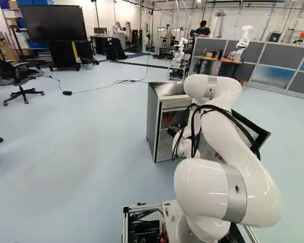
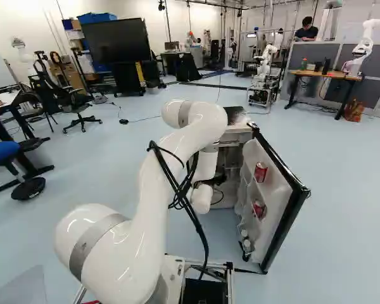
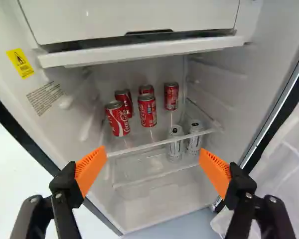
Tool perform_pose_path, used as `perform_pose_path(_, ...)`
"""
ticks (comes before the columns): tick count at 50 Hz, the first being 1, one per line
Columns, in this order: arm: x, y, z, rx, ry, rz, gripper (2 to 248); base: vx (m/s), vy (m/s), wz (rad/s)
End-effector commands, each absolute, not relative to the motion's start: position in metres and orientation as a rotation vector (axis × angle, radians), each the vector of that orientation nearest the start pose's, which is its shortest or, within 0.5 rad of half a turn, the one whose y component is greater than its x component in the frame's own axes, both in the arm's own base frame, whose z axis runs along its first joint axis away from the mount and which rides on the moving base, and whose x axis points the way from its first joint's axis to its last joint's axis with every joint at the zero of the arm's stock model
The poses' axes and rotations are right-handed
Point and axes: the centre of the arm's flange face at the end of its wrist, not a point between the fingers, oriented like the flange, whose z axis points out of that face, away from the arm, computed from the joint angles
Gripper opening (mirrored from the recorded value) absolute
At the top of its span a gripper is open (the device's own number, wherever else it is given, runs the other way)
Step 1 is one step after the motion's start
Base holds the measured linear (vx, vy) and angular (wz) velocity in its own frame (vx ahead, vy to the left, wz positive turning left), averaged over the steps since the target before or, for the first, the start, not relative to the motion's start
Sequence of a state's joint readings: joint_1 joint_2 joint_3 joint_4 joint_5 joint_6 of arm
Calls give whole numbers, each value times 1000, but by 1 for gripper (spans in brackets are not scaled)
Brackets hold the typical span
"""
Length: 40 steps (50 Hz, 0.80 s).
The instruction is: Grab a drink from the fridge
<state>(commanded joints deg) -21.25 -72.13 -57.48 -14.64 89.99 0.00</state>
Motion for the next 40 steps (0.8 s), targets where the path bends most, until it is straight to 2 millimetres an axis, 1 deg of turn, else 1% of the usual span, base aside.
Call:
perform_pose_path(8, 480, -166, 0, -2476, 218, -1977, 247, 0, 0, 0)
perform_pose_path(19, 499, -176, -23, -2454, 212, -2019, 247, 0, 0, 0)
perform_pose_path(27, 514, -180, -40, -2443, 200, -2039, 247, 0, 0, 0)
perform_pose_path(40, 538, -183, -56, -2435, 169, -2050, 247, 0, 0, 0)
